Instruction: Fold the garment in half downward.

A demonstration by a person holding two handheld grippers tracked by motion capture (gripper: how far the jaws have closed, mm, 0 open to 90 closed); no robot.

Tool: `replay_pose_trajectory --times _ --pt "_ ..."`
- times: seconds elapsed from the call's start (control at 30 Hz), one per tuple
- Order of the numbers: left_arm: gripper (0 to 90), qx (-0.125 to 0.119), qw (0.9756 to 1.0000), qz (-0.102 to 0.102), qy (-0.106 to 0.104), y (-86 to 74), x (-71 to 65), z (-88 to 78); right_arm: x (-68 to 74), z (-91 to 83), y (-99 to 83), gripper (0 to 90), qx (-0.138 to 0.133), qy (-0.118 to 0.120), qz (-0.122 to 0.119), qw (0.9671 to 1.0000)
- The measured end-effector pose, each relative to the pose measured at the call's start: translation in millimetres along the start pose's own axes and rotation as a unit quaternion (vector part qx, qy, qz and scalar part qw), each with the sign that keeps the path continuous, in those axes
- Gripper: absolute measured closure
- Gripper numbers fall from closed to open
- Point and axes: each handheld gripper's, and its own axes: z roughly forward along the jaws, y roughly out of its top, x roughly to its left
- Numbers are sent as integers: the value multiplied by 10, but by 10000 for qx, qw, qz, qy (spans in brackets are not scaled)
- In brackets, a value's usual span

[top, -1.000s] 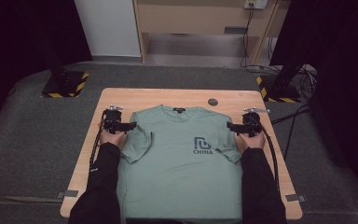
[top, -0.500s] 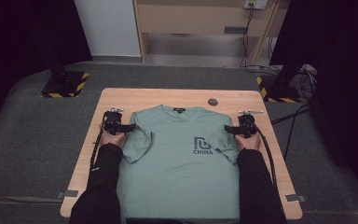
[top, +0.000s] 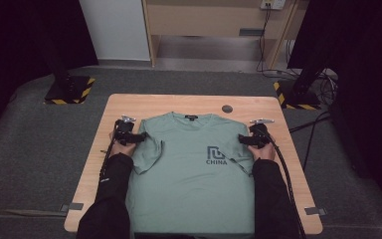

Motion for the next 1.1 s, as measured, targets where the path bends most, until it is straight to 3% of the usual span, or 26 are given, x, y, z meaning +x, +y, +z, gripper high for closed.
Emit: replay_pose_trajectory --times 0.2,0.47,0.6,0.73,0.87,0.97,1.1 --pt "392 -34 10000 14 -22 8 -45 -3 48 -10 -12 397 -89 -18 30 10000" --pt "572 -17 10000 -38 -21 16 -137 -23 144 -25 -20 706 -170 120 51 9998" --pt "679 60 9999 -71 -43 44 -183 -21 138 -20 -10 818 -138 317 218 9992" --pt "807 136 9998 -112 -68 69 -224 -14 128 -18 9 842 -55 398 336 9986" --pt "836 167 9997 -155 -44 79 -240 -14 142 -17 36 856 36 348 381 9987" --pt "842 242 9993 -274 -20 101 -240 -15 110 -17 60 859 141 440 614 9970" --pt "847 263 9988 -421 2 148 -168 -56 52 -88 96 860 -92 597 805 9949"
